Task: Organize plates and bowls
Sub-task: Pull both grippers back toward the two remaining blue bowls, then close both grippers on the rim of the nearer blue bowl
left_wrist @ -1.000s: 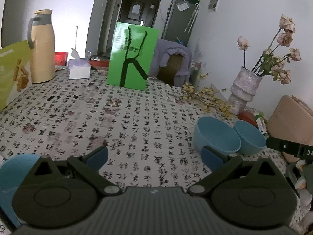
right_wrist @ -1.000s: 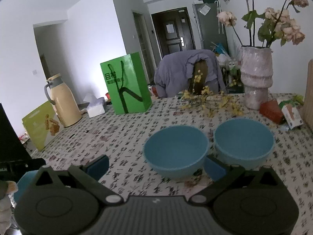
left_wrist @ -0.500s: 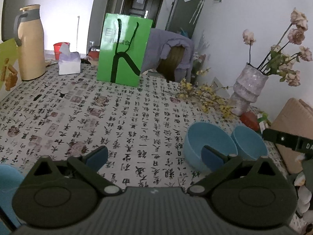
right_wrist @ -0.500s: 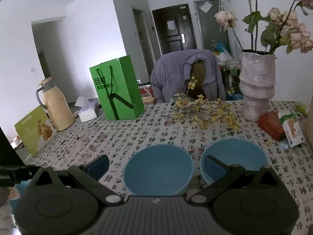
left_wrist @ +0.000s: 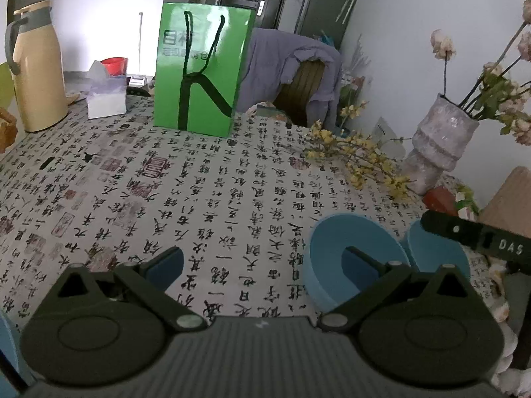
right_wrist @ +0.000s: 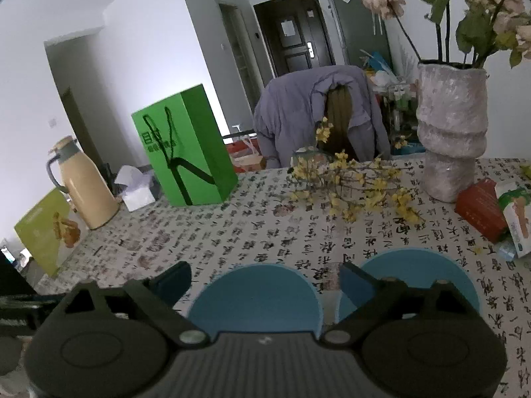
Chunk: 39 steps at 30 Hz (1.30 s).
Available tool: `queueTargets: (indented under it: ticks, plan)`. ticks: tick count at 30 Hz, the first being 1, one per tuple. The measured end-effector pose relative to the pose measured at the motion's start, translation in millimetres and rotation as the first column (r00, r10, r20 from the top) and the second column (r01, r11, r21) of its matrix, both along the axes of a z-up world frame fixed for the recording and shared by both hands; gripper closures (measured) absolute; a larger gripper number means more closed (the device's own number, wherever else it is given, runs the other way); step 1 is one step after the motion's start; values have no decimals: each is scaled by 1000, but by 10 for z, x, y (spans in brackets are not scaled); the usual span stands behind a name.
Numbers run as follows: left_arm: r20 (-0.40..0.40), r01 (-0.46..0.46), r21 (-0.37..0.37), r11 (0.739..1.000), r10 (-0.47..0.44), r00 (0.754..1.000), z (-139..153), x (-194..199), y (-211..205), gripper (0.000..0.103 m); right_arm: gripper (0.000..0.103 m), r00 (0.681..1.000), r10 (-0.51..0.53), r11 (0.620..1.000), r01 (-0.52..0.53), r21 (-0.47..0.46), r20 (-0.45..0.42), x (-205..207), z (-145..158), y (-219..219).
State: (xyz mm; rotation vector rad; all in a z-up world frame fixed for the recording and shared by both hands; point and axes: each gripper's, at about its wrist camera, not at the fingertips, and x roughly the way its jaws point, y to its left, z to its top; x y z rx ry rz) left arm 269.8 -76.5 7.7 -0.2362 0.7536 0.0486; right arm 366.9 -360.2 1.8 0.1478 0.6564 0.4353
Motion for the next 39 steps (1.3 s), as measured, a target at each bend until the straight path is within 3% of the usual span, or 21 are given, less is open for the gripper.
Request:
queueTargets:
  ticks: [4, 7, 33, 39]
  plan:
    - [-31, -10, -3, 1000, 10, 999, -82, 135, -61, 0, 14, 1000, 0, 1000, 0, -31, -6, 70, -127, 21]
    - [-41, -20, -2, 1000, 20, 999, -144, 207, -109, 0, 25, 1000, 4, 998, -5, -57, -19, 78, -193, 42]
    - [-58, -66, 60, 996, 69, 996, -236, 361, -295, 0, 28, 991, -21, 999, 18, -30, -131, -20, -280, -113]
    - [-68, -54, 57, 997, 58, 996, -267, 383, -368, 0, 35, 989, -24, 1000, 24, 3, -146, -46, -294, -204]
